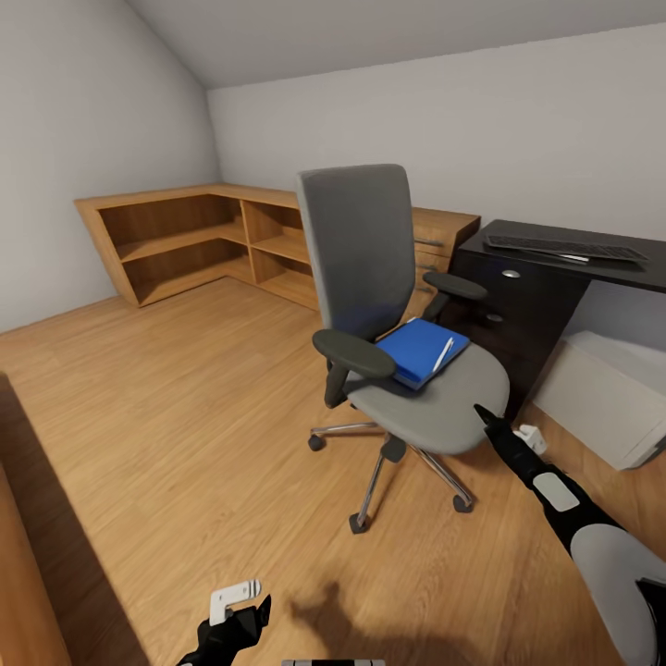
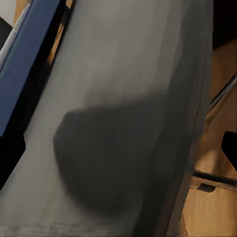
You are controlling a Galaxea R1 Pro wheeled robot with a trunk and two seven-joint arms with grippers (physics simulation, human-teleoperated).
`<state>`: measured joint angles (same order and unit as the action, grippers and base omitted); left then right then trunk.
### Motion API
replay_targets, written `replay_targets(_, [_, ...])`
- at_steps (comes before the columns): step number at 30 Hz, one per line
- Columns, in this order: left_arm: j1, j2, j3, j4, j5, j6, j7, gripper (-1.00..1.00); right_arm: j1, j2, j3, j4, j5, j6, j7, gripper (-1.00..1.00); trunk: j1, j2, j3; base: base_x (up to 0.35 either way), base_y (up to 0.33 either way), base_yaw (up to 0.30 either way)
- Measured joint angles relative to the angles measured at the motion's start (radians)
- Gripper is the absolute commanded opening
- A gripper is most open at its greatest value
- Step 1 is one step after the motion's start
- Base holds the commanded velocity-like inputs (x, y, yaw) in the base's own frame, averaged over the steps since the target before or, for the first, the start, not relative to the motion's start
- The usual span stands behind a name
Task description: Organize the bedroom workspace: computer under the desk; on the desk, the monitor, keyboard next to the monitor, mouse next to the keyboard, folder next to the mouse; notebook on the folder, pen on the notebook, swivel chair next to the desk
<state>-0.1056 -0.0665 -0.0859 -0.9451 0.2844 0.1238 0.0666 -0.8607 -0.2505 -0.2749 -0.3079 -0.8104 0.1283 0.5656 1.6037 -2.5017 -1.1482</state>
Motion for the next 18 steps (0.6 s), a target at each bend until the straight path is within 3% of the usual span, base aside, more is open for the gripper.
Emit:
replay_targets(6, [0.000,0.000,0.000,0.003,0.000,-0.015,0.000,1.00,0.002,-0.011,0.014,0.026,0.012,-0.003,0.075,1.00,0.000,0.000,0.000,0.000,0.000,0.000])
replay_targets(18, [0.000,0.000,0.000,0.003,0.000,-0.021,0.000,1.00,0.002,-0.015,0.013,0.027,0.013,0.003,0.086,1.00,0.000,0.000,0.000,0.000,0.000,0.000])
